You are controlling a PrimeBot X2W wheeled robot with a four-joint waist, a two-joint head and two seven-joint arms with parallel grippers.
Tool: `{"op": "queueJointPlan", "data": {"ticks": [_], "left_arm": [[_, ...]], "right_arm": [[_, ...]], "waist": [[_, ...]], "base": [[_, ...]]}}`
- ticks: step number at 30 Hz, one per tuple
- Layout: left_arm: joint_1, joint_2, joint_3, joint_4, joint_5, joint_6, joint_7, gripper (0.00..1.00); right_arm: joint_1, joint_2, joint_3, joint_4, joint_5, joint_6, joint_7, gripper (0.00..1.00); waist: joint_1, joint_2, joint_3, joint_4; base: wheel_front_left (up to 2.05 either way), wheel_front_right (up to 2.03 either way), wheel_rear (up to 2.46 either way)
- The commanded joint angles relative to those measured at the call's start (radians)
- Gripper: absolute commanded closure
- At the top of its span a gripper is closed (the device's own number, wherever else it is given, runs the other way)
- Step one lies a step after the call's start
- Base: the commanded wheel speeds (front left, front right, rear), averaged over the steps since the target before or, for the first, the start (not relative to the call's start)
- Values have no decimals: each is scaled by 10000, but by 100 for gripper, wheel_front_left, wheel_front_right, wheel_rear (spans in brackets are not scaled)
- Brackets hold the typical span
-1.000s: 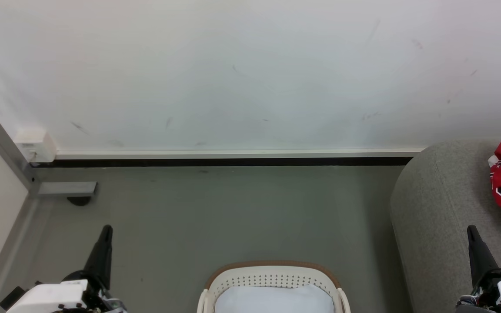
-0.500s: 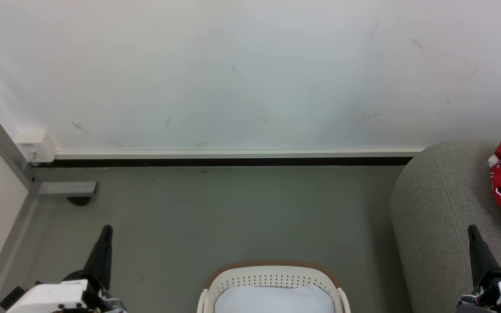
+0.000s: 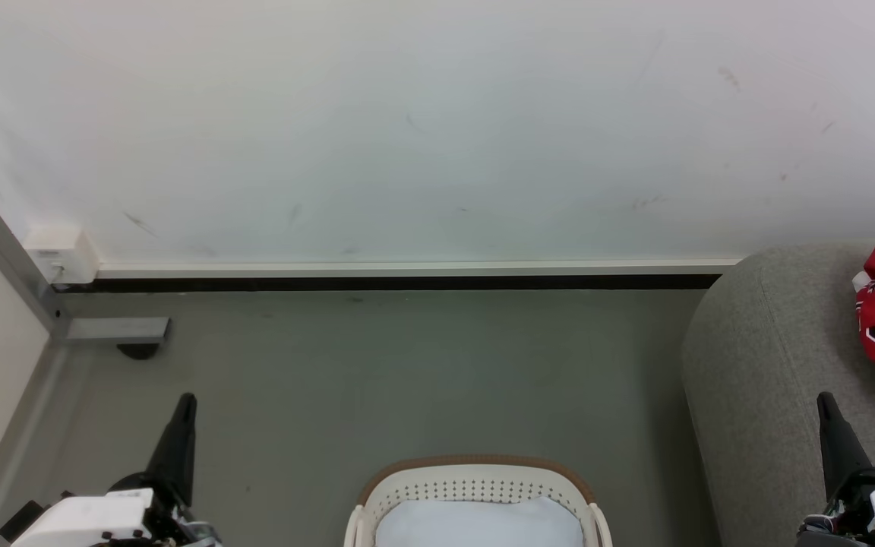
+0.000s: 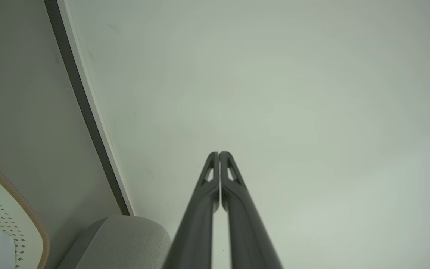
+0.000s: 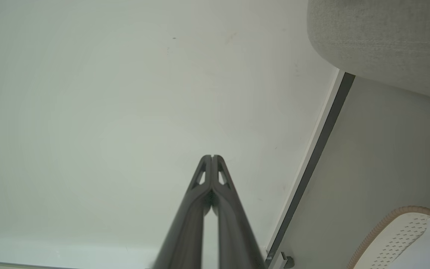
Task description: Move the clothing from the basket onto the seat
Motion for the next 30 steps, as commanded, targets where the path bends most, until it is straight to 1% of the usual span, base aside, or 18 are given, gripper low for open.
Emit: {"op": "queueJointPlan", "data": {"ticks": [1, 30], "left_arm": [[-78, 20, 26, -28, -126, -11, 27, 100], [-75, 20, 24, -35, -127, -10, 26, 100]], "right_arm": [[-24, -112, 26, -60, 72, -21, -42, 100], [-11, -473, 529, -161, 501, -21, -445, 100]], "waist": [[0, -1, 0, 0], [0, -1, 3, 1]], "base": [[0, 0, 0], [0, 0, 0]]}}
